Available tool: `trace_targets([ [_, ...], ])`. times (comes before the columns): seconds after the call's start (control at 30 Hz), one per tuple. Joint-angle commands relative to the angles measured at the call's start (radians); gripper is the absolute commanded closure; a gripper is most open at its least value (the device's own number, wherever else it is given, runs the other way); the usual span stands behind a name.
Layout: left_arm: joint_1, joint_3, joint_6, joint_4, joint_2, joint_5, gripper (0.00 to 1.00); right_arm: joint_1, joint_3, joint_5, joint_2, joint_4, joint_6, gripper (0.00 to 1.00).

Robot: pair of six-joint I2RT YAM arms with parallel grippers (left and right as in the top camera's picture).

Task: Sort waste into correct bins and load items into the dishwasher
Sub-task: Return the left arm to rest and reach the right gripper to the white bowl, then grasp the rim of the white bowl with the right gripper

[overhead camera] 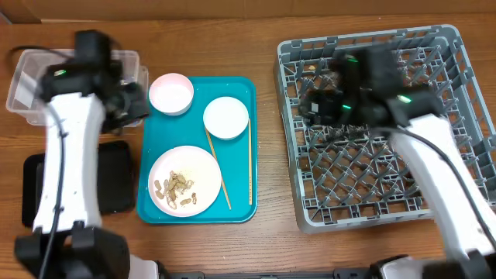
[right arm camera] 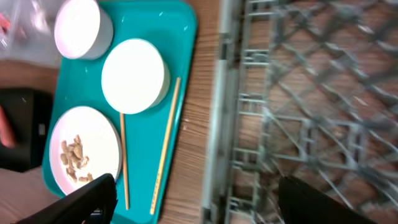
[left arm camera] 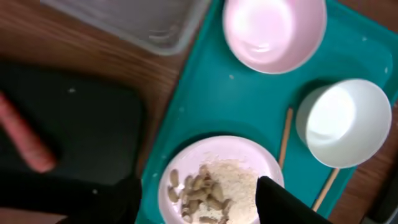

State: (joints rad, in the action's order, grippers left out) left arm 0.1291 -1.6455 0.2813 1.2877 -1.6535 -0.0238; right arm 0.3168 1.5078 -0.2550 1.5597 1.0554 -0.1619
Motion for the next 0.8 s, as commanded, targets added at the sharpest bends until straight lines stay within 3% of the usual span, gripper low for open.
trace_targets([
  [0.0, 0.081, -0.014, 0.003, 0.021, 0.033, 0.031, 0.38, 0.124, 0.151, 0.117, 0.162, -0.004, -0.023, 0.14],
  [0.17, 0.121, -0.013, 0.004, 0.031, 0.031, 0.031, 0.35, 0.219, 0.208, 0.15, 0.352, -0.086, -0.044, 0.19],
  [0.3, 0.119, -0.013, 0.004, 0.029, 0.031, 0.03, 0.34, 0.251, 0.208, 0.152, 0.454, -0.158, -0.074, 0.3],
  [0.53, 0.119, -0.013, 0.004, 0.029, 0.031, 0.027, 0.34, 0.264, 0.208, 0.146, 0.586, -0.242, -0.128, 0.37],
  [0.7, 0.119, -0.012, 0.004, 0.029, 0.031, 0.027, 0.34, 0.267, 0.207, 0.146, 0.603, -0.268, -0.132, 0.51],
  [0.77, 0.119, -0.012, 0.004, 0.029, 0.031, 0.027, 0.34, 0.267, 0.207, 0.146, 0.603, -0.269, -0.14, 0.62],
])
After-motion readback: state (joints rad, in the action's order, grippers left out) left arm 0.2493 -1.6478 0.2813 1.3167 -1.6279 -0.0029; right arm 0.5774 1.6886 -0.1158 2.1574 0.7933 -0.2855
